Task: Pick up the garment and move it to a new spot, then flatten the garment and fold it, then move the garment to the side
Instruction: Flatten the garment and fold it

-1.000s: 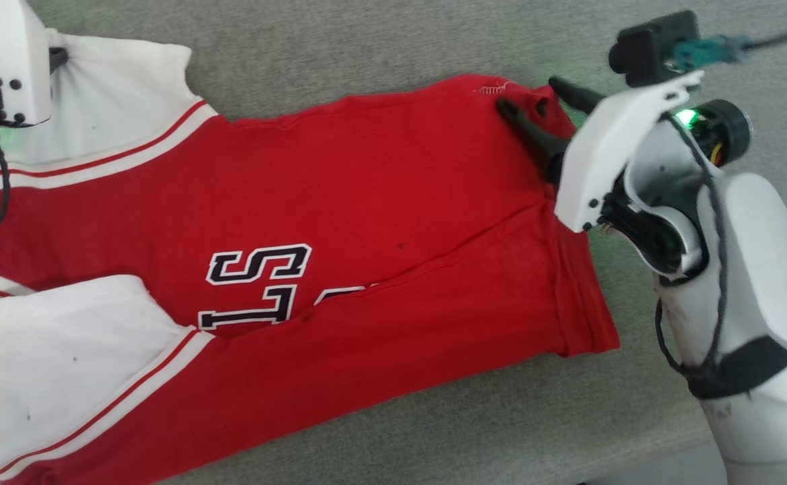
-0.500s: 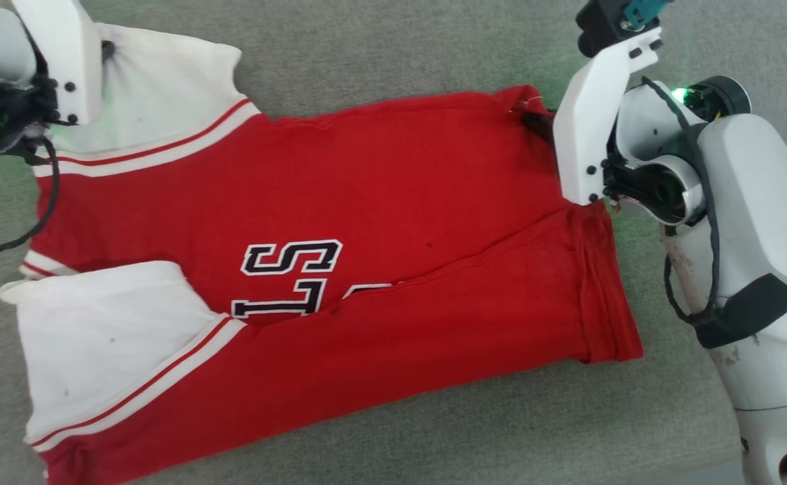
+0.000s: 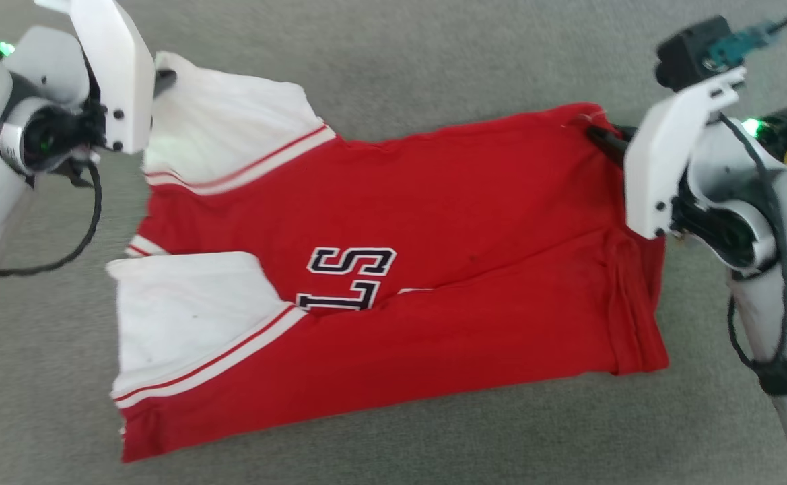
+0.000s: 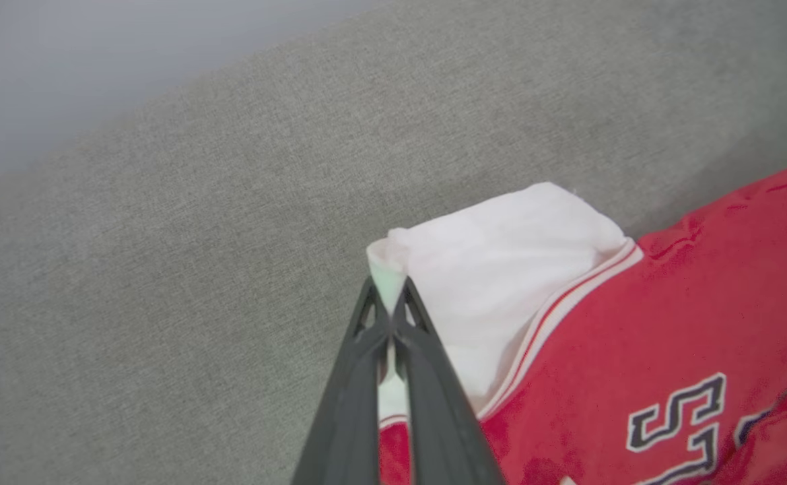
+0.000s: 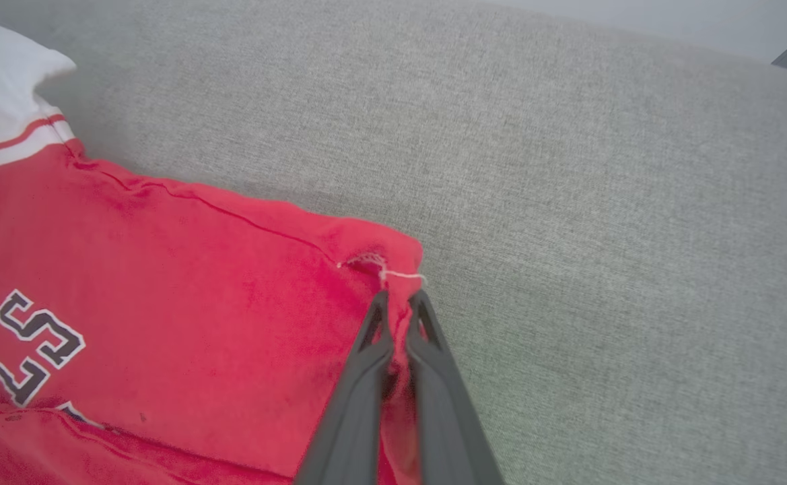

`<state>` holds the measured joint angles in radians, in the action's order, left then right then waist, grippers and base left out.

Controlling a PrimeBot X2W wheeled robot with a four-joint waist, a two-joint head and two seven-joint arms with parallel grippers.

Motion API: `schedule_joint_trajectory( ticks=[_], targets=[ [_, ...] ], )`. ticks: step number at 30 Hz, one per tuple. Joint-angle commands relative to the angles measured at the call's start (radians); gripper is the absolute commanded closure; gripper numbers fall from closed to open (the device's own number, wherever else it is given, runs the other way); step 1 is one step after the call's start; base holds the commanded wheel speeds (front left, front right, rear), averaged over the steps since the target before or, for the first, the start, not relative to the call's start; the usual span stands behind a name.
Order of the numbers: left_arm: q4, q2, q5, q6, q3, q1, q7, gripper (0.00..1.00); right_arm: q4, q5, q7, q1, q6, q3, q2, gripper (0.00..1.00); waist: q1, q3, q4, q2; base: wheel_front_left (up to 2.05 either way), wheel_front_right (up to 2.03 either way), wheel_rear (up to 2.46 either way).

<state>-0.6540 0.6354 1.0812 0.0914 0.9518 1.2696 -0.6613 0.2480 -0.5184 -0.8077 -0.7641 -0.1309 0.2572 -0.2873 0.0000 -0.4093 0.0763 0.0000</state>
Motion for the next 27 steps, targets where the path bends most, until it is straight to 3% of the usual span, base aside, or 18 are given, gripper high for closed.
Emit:
schedule_joint_trajectory(
  ticks=[1,9,20,27],
  targets=[
    [0.028,0.015,0.016,-0.005,0.001,-0.024,-0.008,1.0,-0.025,-0.007,0.005,0.027,0.0,-0.007,-0.012,1.0,0.0,0.038,-0.032,0.0,0.0,0.0,0.0],
    [0.291,0.103,0.036,-0.078,0.003,-0.137,-0.023,1.0,-0.189,-0.019,-0.014,0.167,0.0,-0.043,-0.075,1.0,0.0,0.099,-0.081,0.0,0.0,0.0,0.0],
    [0.733,0.293,0.069,-0.268,0.029,-0.344,-0.072,1.0,-0.386,-0.037,-0.08,0.398,0.0,-0.136,-0.123,1.0,0.0,0.14,-0.117,0.0,0.0,0.0,0.0],
    [0.872,0.36,0.109,-0.363,0.06,-0.465,-0.092,1.0,-0.434,-0.046,-0.114,0.521,0.0,-0.185,-0.111,1.0,0.0,0.147,-0.122,0.0,0.0,0.0,0.0]
  ],
)
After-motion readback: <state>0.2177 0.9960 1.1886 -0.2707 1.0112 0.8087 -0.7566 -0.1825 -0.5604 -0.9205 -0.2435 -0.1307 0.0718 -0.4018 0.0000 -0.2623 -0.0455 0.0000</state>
